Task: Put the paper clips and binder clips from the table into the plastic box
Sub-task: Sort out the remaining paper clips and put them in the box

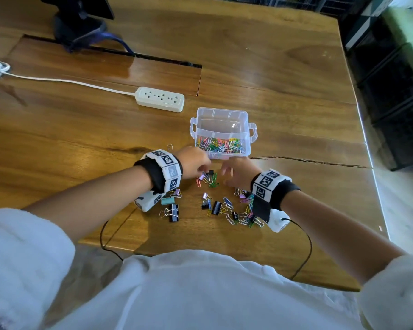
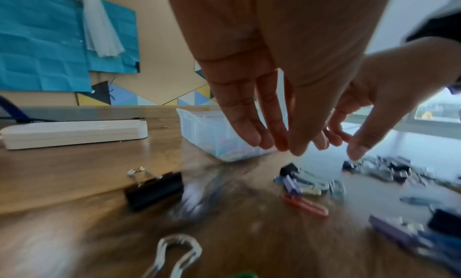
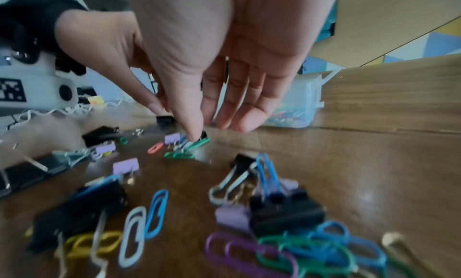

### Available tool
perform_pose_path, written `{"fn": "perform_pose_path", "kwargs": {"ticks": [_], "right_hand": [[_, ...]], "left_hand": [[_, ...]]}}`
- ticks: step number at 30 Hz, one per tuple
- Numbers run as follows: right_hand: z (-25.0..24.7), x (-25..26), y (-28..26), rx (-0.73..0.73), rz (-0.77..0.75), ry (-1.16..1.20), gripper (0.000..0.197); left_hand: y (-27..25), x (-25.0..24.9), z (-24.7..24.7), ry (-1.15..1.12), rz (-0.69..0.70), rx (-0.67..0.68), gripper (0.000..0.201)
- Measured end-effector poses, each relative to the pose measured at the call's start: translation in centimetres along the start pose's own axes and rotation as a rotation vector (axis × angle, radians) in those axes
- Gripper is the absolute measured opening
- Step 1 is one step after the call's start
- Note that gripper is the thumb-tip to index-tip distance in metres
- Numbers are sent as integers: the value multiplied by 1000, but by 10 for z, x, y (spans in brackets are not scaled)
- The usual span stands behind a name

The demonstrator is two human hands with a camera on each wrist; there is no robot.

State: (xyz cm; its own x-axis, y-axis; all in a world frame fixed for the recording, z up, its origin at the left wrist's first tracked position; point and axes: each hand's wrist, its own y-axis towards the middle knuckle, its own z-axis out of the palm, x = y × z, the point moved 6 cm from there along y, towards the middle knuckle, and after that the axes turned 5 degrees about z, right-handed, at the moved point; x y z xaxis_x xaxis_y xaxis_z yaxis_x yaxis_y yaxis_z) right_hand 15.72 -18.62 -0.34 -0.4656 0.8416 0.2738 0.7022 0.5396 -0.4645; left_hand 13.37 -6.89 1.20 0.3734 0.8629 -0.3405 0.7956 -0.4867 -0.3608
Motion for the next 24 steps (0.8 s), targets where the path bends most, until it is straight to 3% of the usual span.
{"fn": "perform_pose_path", "kwargs": {"ticks": [3, 8, 13, 18, 24], "right_hand": [[16, 4, 2, 45, 44, 4, 24], [13, 17, 5, -51, 72, 156, 38], [8, 27, 8, -81, 42, 105, 22], [7, 28, 10, -61, 46, 7, 20], [5, -2, 4, -127, 142, 164, 20]], "left_hand": [[-4, 7, 13, 21, -32, 42, 17], [-1, 12, 26, -64, -132, 26, 23], [3, 10, 31, -113, -132, 13, 15], [-1, 16, 27, -120, -145, -35, 17], [-10, 39, 21, -118, -218, -116, 20]]}}
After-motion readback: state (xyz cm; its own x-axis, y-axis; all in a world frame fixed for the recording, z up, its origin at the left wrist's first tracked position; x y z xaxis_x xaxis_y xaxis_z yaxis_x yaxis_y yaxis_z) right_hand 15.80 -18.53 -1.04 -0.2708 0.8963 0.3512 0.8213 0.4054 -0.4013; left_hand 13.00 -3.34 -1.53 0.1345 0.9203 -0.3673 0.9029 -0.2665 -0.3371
